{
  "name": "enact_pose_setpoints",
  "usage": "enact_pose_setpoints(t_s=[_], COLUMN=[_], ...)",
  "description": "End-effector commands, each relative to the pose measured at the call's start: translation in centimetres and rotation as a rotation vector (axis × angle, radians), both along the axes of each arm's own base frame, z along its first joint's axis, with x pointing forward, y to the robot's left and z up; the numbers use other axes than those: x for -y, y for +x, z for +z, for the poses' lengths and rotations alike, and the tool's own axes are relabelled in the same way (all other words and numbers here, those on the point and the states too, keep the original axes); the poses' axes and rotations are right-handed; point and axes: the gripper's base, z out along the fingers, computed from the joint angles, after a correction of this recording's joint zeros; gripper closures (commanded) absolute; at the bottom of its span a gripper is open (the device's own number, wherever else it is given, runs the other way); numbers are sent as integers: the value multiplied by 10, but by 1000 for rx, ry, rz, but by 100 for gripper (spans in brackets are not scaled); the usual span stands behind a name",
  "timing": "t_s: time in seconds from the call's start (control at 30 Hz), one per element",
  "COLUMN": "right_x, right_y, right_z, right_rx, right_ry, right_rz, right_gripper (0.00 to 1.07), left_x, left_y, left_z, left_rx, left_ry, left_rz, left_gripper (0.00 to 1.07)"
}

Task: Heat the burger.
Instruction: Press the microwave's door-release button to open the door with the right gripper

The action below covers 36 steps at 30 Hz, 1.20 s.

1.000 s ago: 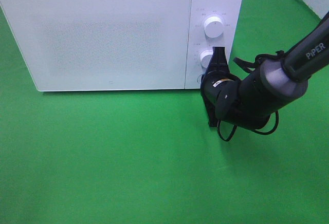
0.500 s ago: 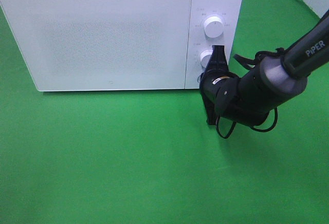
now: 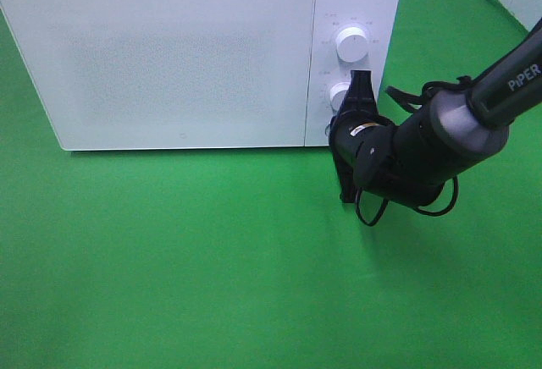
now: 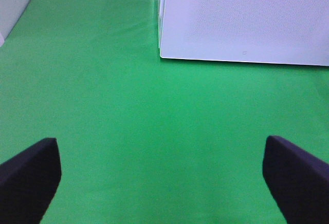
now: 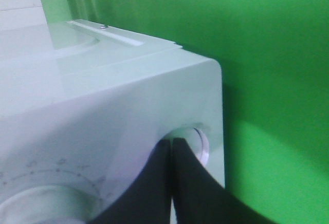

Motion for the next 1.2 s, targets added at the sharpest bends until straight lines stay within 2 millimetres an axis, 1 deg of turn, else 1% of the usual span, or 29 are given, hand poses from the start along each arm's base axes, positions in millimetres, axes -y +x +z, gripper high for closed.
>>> enact_pose_setpoints(t_s=[0.03, 0.07, 0.1, 0.13, 0.23, 0.27, 0.3, 0.37, 0.5, 0.77, 1.07, 1.2], right_x=[6, 7, 7, 7, 6, 4, 4, 4, 3, 6, 0, 0], right_y=[15, 16, 16, 19, 21, 26, 26, 29, 31, 35, 42, 42], right_z=[29, 33, 33, 36, 37, 37, 37, 41, 47, 44, 34, 34], right_rx=[259, 319, 319, 376, 398, 433, 433, 484, 524, 525, 505, 504], right_ry=[-13, -25, -25, -35, -35, -25, -25, -21, -23, -20, -11, -5], right_rz=[-65, -71, -71, -78, -85, -99, -99, -114, -125, -137, -116, -118], right_gripper=[107, 107, 107, 107, 107, 107, 107, 107, 107, 107, 107, 107], left_x=[1, 1, 1, 1, 1, 1, 1, 1, 1, 1, 1, 1], left_y=[0, 0, 0, 0, 0, 0, 0, 0, 0, 0, 0, 0], left_z=[0, 0, 0, 0, 0, 0, 0, 0, 0, 0, 0, 0], left_rx=[12, 12, 12, 12, 12, 12, 12, 12, 12, 12, 12, 12], left_ry=[-8, -8, -8, -8, -8, -8, -8, -8, -8, -8, -8, -8], left_rz=[-2, -2, -2, -2, -2, -2, -2, -2, -2, -2, -2, -2], left_gripper=[7, 7, 7, 7, 7, 7, 7, 7, 7, 7, 7, 7])
